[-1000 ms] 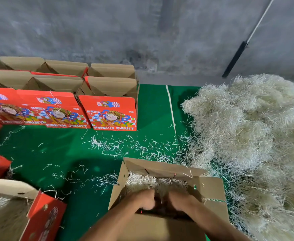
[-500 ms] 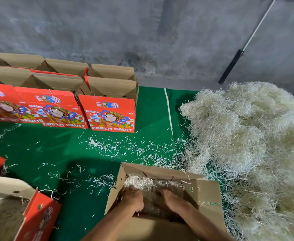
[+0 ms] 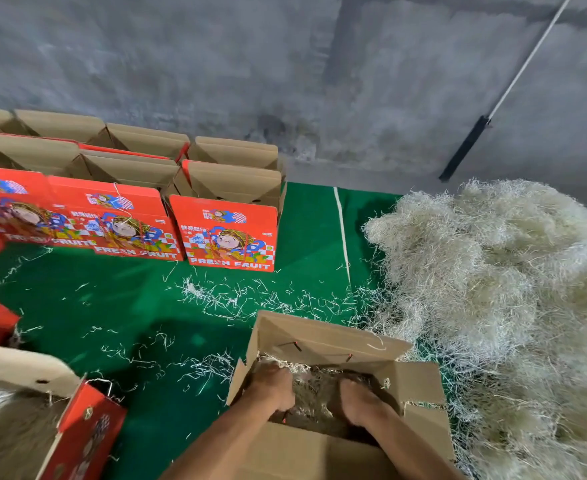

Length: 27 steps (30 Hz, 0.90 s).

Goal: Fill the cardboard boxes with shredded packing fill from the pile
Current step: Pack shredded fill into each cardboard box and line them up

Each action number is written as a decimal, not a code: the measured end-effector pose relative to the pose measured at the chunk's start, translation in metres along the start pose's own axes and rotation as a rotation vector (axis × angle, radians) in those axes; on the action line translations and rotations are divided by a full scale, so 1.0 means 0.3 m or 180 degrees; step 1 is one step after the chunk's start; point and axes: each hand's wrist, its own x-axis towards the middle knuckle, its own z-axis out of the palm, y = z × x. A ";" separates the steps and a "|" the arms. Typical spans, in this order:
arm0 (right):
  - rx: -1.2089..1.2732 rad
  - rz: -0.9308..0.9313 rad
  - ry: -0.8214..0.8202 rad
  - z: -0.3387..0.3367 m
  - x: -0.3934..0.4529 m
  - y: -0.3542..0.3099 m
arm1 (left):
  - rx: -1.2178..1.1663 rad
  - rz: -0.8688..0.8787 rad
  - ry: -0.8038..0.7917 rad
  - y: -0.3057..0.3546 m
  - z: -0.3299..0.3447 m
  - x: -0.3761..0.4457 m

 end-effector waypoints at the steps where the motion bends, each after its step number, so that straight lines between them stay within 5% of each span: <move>1: 0.0040 -0.0029 0.0067 -0.008 0.002 -0.007 | -0.0173 -0.0020 0.0143 0.002 -0.004 -0.004; 7: 0.0830 -0.0398 -0.0124 -0.099 -0.031 0.003 | -0.0349 -0.0151 0.0130 0.020 -0.041 -0.074; 16: 0.2906 -0.1290 0.0874 -0.313 -0.232 0.137 | -0.1337 0.0685 0.0792 0.119 -0.136 -0.223; 20: 0.3164 -0.1381 0.1761 -0.316 -0.305 0.234 | -0.1420 0.0905 0.1035 0.193 -0.115 -0.299; 27: 0.2806 -0.1020 0.1987 -0.109 -0.386 0.390 | -0.0906 0.1385 0.0532 0.174 -0.032 -0.442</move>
